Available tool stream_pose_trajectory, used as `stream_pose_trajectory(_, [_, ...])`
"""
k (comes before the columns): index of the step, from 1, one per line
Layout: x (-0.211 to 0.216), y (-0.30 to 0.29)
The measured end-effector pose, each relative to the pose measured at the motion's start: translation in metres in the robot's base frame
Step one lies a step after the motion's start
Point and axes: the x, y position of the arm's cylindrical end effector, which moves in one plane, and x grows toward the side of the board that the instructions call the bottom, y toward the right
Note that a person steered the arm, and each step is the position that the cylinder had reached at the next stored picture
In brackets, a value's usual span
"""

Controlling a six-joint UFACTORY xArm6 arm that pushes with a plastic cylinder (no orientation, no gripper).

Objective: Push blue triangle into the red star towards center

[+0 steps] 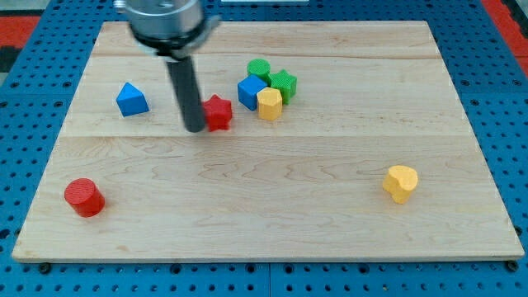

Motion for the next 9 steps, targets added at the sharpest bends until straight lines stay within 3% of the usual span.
stream_pose_trajectory(1, [-0.007, 0.023])
stream_pose_trajectory(2, [-0.010, -0.024])
stream_pose_trajectory(3, [0.005, -0.160])
stream_pose_trajectory(4, [0.005, -0.228])
stream_pose_trajectory(6, [-0.033, -0.208])
stream_pose_trajectory(9, [-0.059, -0.071])
